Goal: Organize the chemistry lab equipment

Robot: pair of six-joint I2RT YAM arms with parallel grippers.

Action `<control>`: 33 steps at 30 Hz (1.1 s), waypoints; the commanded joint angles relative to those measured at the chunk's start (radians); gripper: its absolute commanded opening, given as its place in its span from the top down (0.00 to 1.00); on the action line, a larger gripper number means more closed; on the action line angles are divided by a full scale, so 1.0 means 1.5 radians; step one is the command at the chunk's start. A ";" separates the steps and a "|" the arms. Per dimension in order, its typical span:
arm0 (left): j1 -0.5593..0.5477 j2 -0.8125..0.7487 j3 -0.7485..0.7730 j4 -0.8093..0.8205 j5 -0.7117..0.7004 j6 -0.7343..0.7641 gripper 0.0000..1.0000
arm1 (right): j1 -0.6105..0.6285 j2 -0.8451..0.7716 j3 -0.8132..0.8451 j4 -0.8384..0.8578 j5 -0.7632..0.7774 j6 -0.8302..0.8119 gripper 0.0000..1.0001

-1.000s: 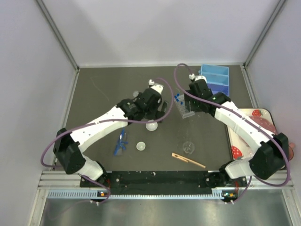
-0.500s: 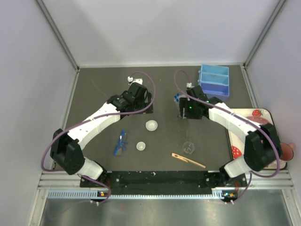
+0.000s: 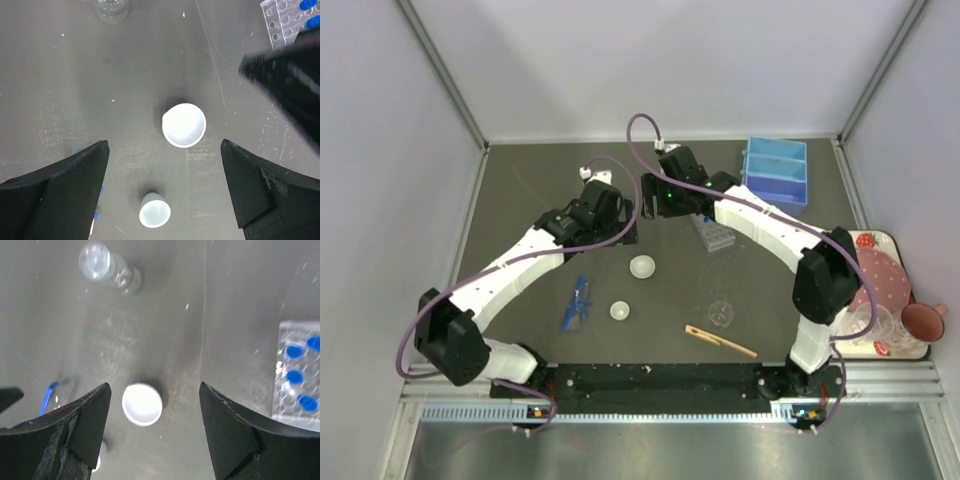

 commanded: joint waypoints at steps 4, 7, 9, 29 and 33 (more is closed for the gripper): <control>0.006 -0.043 -0.023 0.036 0.010 -0.007 0.01 | -0.038 0.132 0.167 -0.003 0.121 -0.112 0.23; 0.006 -0.052 -0.035 0.044 0.016 -0.008 0.01 | -0.068 0.169 0.216 -0.005 0.124 -0.134 0.21; 0.006 -0.057 -0.043 0.049 0.022 -0.006 0.01 | -0.085 0.199 0.252 -0.004 0.127 -0.148 0.19; 0.006 -0.024 -0.051 0.057 0.053 0.004 0.01 | -0.179 0.378 0.356 -0.059 -0.064 -0.233 0.14; 0.006 -0.020 -0.052 0.058 0.056 0.005 0.01 | -0.179 0.365 0.314 -0.068 -0.042 -0.238 0.14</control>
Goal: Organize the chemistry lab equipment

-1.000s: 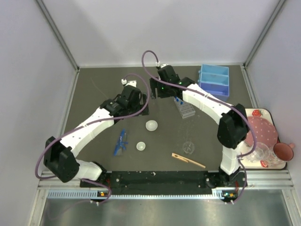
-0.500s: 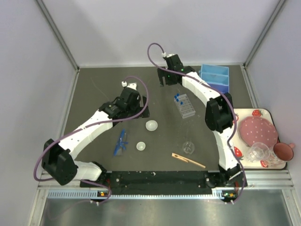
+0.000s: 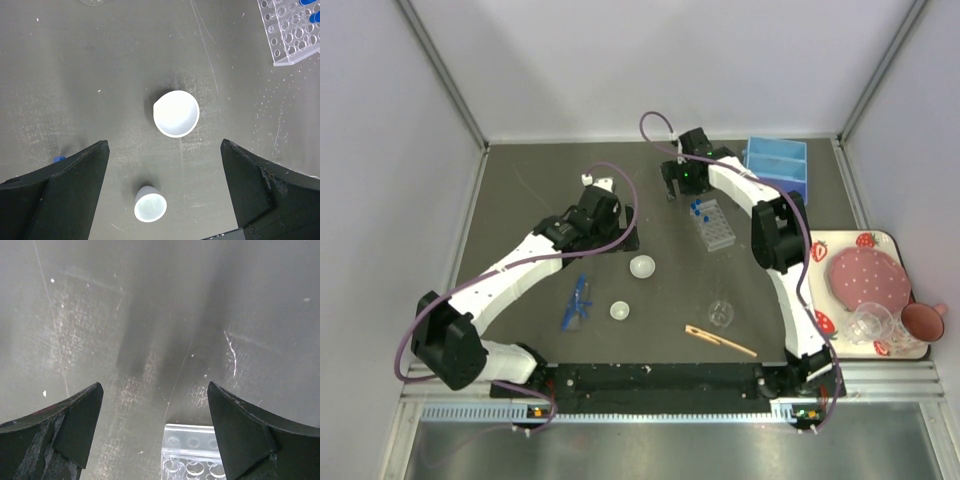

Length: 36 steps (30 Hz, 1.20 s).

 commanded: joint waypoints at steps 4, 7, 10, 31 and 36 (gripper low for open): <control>0.002 0.005 -0.003 0.031 0.005 0.005 0.01 | -0.001 -0.039 -0.066 -0.016 0.037 -0.024 0.14; 0.002 0.003 -0.004 0.031 0.009 0.005 0.01 | -0.001 -0.056 -0.101 -0.019 0.078 -0.025 0.14; 0.002 0.001 -0.008 0.031 0.008 0.006 0.01 | -0.001 -0.076 -0.134 -0.018 0.124 -0.023 0.14; 0.002 -0.008 -0.015 0.025 0.013 0.012 0.01 | -0.027 -0.271 -0.384 -0.016 0.225 0.057 0.15; 0.002 -0.012 -0.017 0.025 0.010 0.015 0.01 | -0.041 -0.321 -0.440 -0.012 0.232 0.091 0.15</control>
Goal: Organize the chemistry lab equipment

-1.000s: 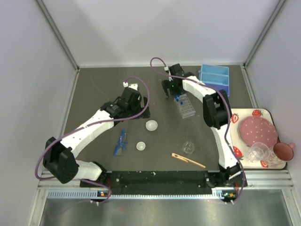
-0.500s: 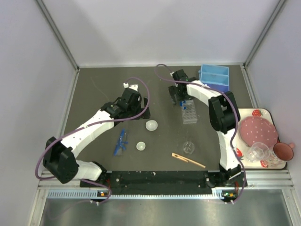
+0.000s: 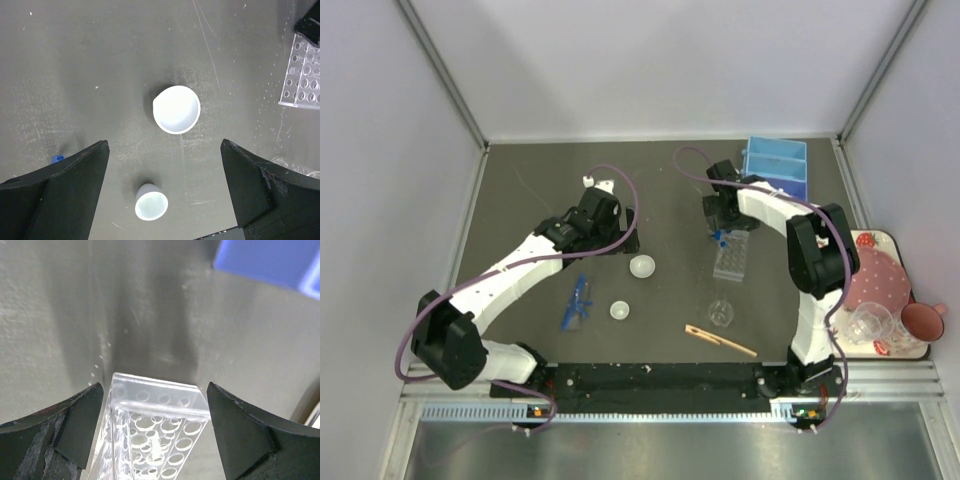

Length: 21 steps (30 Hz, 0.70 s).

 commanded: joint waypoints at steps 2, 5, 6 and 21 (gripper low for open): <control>0.002 -0.014 -0.006 0.021 0.000 0.011 0.01 | -0.018 -0.081 -0.048 -0.003 0.036 0.057 0.15; 0.002 -0.016 -0.008 0.021 0.000 0.012 0.01 | -0.036 -0.103 -0.076 -0.003 0.046 0.081 0.15; 0.002 -0.014 -0.007 0.021 0.001 0.012 0.01 | -0.041 -0.108 -0.082 -0.003 0.049 0.092 0.15; 0.002 -0.016 -0.008 0.022 0.016 0.014 0.01 | -0.070 -0.221 -0.119 0.006 0.016 0.123 0.15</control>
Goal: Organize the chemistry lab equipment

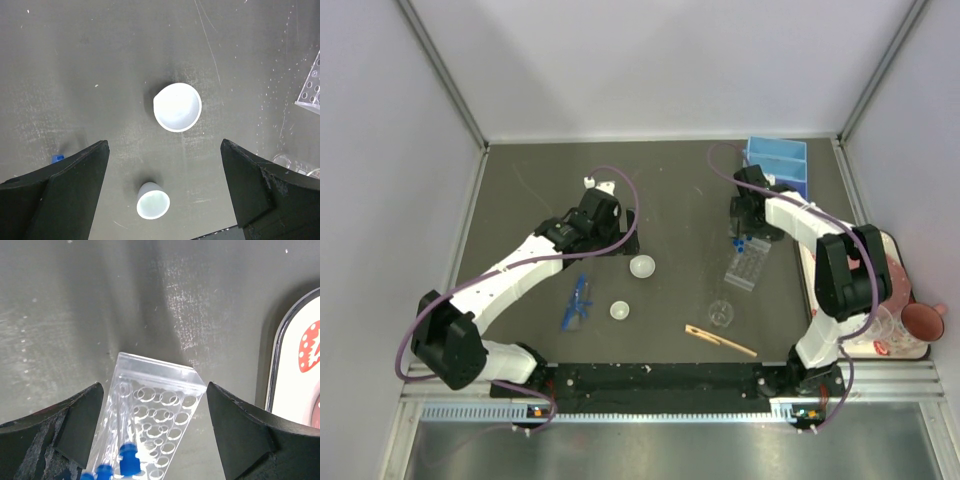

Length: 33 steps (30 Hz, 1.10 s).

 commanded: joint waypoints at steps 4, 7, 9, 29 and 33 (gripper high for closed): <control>0.002 -0.012 -0.002 0.022 0.017 0.008 0.01 | -0.003 -0.111 0.089 0.012 -0.062 0.005 0.16; 0.002 -0.011 -0.002 0.023 0.021 0.009 0.01 | -0.003 -0.109 0.138 0.007 -0.053 0.003 0.16; 0.002 -0.012 -0.001 0.023 0.023 0.009 0.01 | -0.005 -0.089 0.196 0.003 -0.020 0.002 0.15; 0.001 -0.016 -0.005 0.026 0.019 0.010 0.01 | -0.030 0.254 0.520 -0.036 -0.036 -0.028 0.20; 0.001 -0.005 -0.001 0.025 0.022 0.009 0.01 | -0.032 0.275 0.514 -0.038 -0.016 -0.041 0.20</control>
